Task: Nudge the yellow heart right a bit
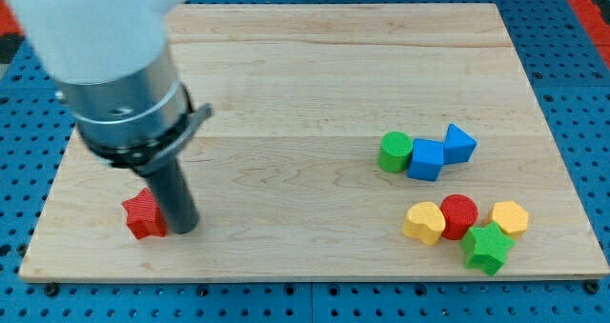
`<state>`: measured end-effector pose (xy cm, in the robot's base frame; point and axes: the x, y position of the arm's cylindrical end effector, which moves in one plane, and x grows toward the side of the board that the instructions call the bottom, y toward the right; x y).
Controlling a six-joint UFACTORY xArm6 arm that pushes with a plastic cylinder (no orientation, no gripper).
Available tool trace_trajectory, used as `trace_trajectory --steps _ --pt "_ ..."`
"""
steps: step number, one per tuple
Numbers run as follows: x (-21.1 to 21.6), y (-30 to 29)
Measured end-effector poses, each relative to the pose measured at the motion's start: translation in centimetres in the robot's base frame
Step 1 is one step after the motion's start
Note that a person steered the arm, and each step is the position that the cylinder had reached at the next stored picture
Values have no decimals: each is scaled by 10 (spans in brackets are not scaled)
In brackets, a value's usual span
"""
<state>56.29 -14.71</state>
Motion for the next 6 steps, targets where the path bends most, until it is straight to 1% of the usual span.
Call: trace_trajectory --steps 1,2,3,5,6 --pt "-9 -35" --pt "-3 -7" --pt "54 53" --pt "56 66" --pt "55 116"
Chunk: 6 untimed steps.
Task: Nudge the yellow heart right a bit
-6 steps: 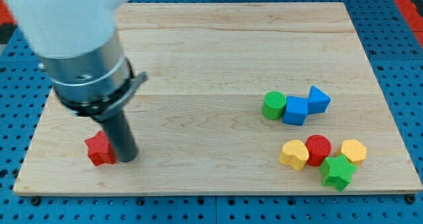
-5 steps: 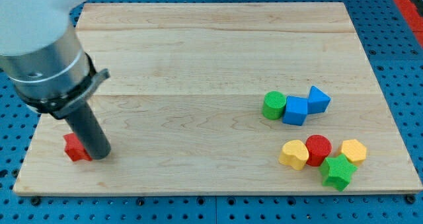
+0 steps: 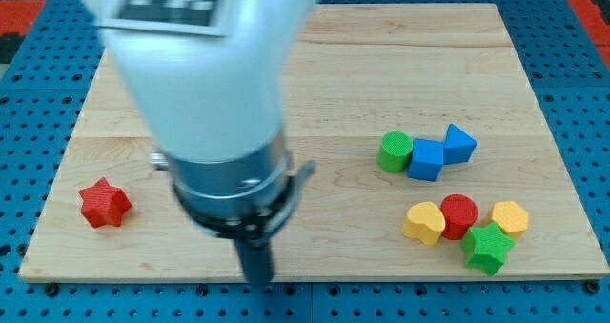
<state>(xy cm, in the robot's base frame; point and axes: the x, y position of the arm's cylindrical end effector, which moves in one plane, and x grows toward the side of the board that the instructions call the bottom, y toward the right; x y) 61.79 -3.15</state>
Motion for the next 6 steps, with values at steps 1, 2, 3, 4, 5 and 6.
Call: trace_trajectory --steps 1,2,3,4,5,6 --pt "0 74" --pt "1 94" --pt "1 105" --pt "1 115" --pt "0 146" --pt "1 160"
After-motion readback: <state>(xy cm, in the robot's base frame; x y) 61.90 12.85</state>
